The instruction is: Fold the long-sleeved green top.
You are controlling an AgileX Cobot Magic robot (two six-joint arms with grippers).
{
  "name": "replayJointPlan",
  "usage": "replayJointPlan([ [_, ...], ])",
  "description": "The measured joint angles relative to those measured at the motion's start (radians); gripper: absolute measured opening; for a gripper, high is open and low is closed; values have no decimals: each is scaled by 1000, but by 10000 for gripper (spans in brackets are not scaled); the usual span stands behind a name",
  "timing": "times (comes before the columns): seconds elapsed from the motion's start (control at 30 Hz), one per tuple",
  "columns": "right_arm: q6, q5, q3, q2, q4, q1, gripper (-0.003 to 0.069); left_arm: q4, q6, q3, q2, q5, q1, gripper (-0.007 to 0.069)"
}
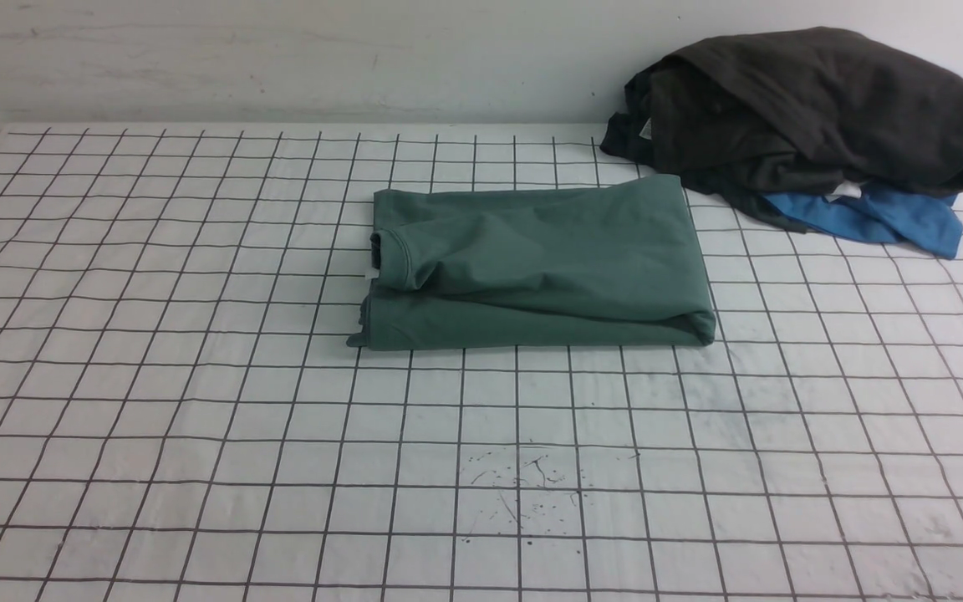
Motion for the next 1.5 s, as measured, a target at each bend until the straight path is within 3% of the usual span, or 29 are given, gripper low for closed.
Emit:
replayJointPlan([
  [0.77,-11,0,0,0,-2,-3,-14,35,1,49,0,-21,1,-7],
  [0.83,-11,0,0,0,-2,-3,-14,56,-24,74,0,-29,3,-7],
  [1.03,-11,1,0,0,-2,-3,-14,159,-309,226,0,-61,3,-7],
  [1.1,-3,1,0,0,-3,-3,-14,223,-391,243,0,5,5,-7],
  [1.23,4,1,0,0,-3,-3,-14,265,-448,243,0,118,5,-7],
  [1.5,4,1,0,0,-3,-3,-14,270,-448,240,0,134,8,-7],
])
